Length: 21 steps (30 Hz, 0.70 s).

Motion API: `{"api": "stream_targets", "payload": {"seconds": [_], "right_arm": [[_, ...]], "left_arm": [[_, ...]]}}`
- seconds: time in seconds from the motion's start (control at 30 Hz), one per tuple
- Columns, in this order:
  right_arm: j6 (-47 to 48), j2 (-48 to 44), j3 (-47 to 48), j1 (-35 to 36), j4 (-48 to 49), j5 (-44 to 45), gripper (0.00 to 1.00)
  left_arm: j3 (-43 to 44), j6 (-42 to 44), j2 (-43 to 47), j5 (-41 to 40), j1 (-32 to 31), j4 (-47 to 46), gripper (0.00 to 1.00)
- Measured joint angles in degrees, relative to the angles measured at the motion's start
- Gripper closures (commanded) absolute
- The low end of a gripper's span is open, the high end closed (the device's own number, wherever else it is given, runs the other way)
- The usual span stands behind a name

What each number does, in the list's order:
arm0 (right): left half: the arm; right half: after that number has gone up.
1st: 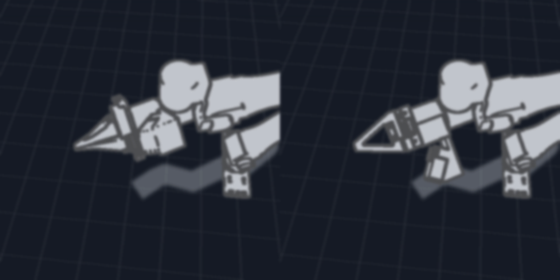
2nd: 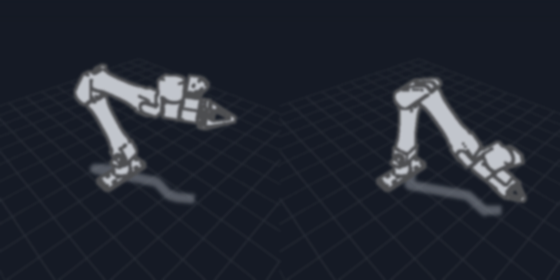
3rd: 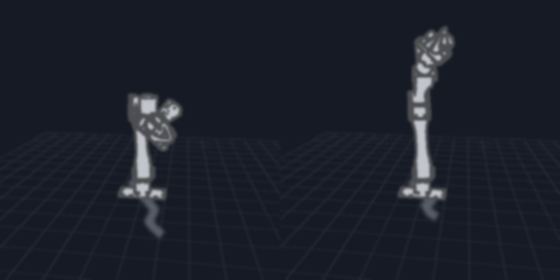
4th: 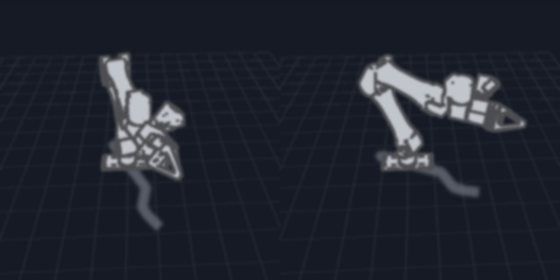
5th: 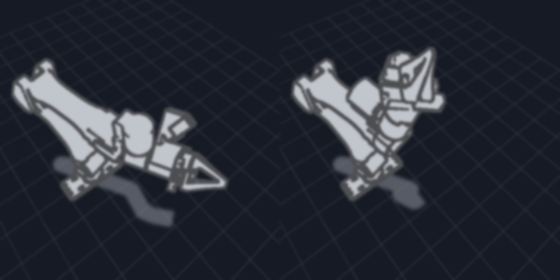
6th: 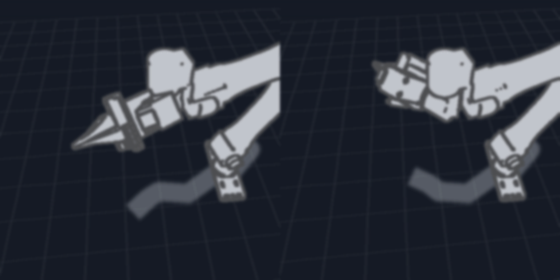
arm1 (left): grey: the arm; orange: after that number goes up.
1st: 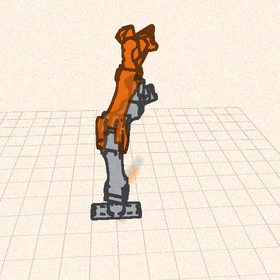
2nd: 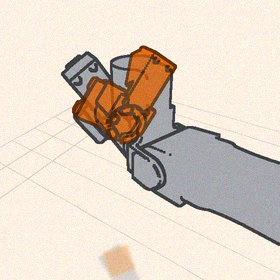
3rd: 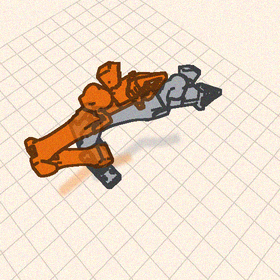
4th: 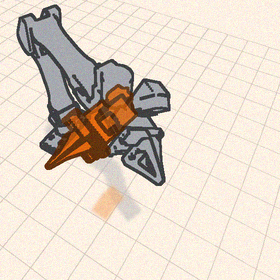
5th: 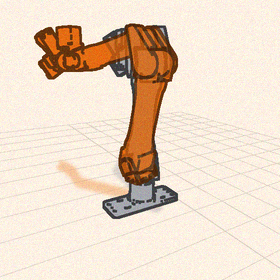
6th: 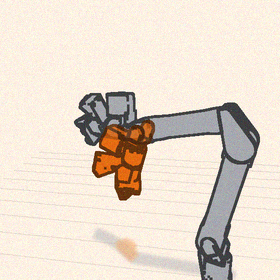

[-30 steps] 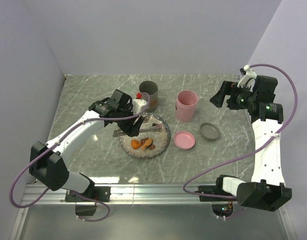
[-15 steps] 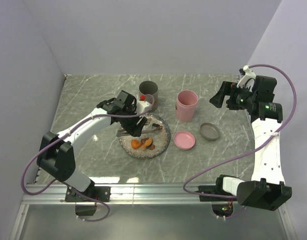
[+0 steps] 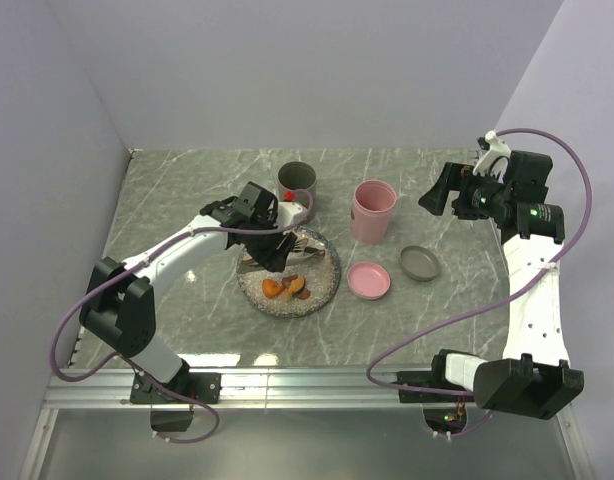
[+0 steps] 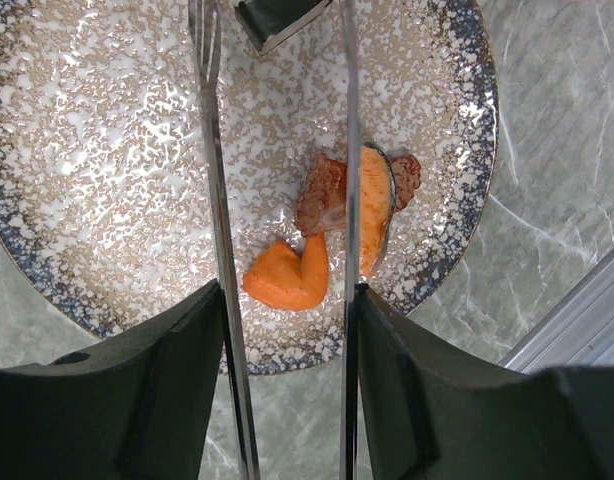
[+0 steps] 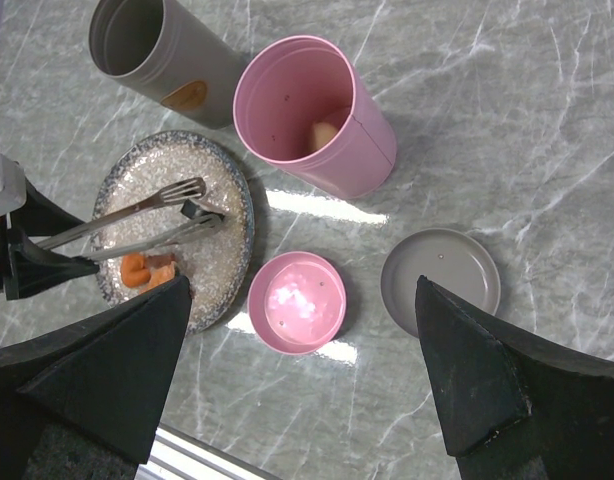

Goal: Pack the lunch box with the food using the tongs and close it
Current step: Pick up the fake food from the plate.

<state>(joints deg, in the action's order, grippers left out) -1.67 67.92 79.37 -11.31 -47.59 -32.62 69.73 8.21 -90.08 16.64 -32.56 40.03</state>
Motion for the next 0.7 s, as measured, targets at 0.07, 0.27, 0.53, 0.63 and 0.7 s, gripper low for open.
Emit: {"api": "stream_targets", "payload": {"seconds": [0.07,0.27,0.53,0.63,0.7], "right_arm": [[0.04,0.15,0.0,0.0,0.0,-0.02,0.0],[0.04,0.68,0.0,0.02,0.0,-0.09,0.0],[0.07,0.68,0.0,0.02,-0.02,-0.22,0.0],[0.09,0.68,0.0,0.0,-0.04,-0.22,0.0],[0.11,0.68,0.0,0.0,-0.04,-0.22,0.0]], "left_arm": [[0.0,-0.22,-0.2,0.02,-0.04,-0.02,0.46],[0.0,-0.39,-0.22,0.17,-0.2,0.04,0.57],[0.09,-0.37,0.09,0.04,-0.26,0.79,0.69],[0.92,-0.2,1.16,0.15,-0.26,2.89,0.72],[2.27,0.11,2.23,0.31,-0.26,4.61,0.73]]}}
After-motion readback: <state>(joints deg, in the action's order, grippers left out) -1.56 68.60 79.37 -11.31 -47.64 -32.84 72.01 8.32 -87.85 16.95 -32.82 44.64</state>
